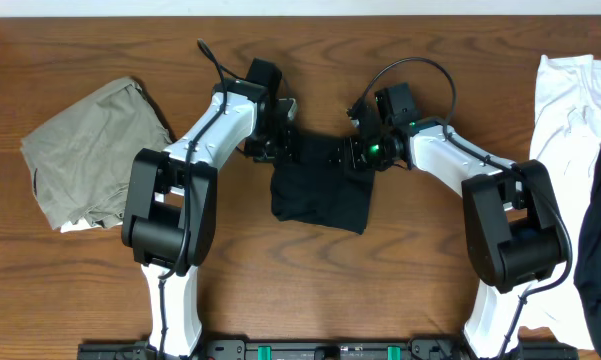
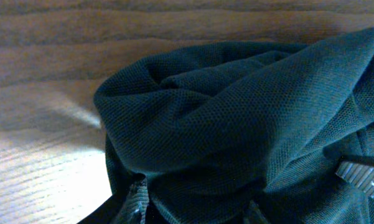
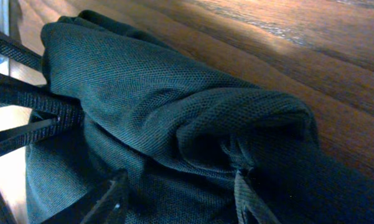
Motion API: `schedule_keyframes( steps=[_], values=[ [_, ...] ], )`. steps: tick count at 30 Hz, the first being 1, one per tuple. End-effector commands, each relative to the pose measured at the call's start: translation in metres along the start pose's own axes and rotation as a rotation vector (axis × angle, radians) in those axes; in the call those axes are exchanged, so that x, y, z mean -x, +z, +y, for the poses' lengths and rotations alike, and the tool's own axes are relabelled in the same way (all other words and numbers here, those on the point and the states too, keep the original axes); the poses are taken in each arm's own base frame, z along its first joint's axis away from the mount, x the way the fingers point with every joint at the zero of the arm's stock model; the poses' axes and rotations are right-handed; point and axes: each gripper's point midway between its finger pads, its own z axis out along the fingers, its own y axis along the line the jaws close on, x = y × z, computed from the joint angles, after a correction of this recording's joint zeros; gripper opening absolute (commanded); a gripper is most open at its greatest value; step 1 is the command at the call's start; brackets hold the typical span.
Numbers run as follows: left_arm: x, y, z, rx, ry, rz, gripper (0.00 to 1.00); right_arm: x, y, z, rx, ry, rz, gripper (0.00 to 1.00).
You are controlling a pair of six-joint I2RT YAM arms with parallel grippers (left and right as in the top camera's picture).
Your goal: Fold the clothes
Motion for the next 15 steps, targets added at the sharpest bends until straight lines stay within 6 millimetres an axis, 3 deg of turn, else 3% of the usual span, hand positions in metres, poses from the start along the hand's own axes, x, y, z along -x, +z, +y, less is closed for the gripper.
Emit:
schedule_keyframes(
  steps=[1, 6, 15],
  values=[
    [-0.044, 0.029, 0.067, 0.212, -0.108, 0.161, 0.44, -0.028, 0.003, -0.081, -0.284, 0.068, 0.056, 0.56],
    [-0.053, 0.030, 0.068, 0.217, -0.119, 0.192, 0.44, -0.031, 0.003, -0.083, -0.296, 0.030, 0.074, 0.58],
    [-0.092, 0.018, 0.067, 0.249, -0.264, 0.342, 0.41, -0.021, -0.020, -0.124, -0.452, 0.070, 0.028, 0.61]
  ],
)
